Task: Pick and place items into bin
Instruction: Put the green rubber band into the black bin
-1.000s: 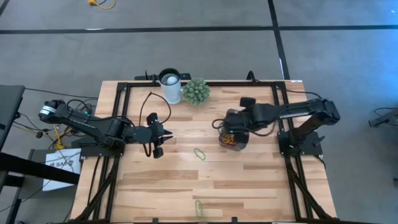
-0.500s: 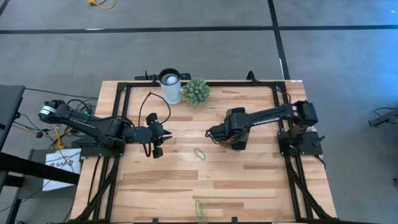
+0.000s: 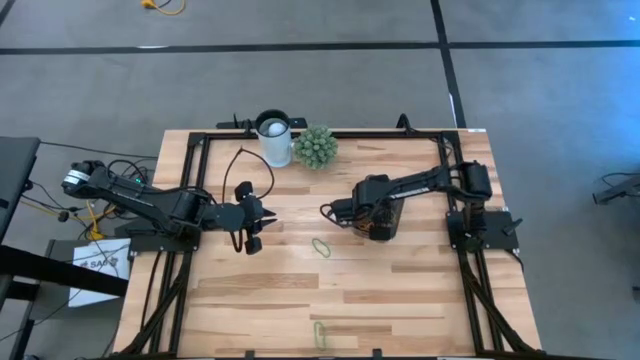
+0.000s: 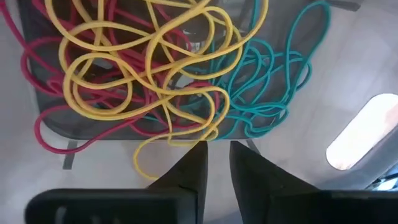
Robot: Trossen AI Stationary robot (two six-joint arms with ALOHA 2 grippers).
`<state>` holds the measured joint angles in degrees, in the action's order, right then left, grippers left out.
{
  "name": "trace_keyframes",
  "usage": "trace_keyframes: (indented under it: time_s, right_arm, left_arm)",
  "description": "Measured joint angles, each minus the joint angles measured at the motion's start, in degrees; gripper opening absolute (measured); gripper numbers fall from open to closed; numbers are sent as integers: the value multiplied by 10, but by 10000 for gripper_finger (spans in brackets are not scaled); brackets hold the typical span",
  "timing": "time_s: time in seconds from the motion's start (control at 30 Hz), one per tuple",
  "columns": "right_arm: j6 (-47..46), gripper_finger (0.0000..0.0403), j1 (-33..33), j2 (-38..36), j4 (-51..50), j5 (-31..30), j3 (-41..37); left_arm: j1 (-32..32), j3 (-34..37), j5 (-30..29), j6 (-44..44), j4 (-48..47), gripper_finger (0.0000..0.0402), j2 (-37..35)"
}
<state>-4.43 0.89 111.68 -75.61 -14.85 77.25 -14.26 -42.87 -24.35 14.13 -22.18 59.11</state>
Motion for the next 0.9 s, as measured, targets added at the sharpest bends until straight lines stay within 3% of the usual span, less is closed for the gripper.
trace_keyframes:
  time_s: [0.23,0.47,0.67,0.9]
  right_arm:
    - [-3,77,-11,-62,-27,2,0]
    - [-71,77,-57,-218,-6,-8,0]
    - [-101,77,-136,-357,154,-62,-23]
    - [-62,77,-237,-451,332,-56,-153]
  left_arm:
    - [0,0,-1,0,-3,59,0]
    - [0,0,-6,24,-6,59,0]
    - [-4,0,-3,45,16,59,41]
    - [-24,0,4,35,154,59,180]
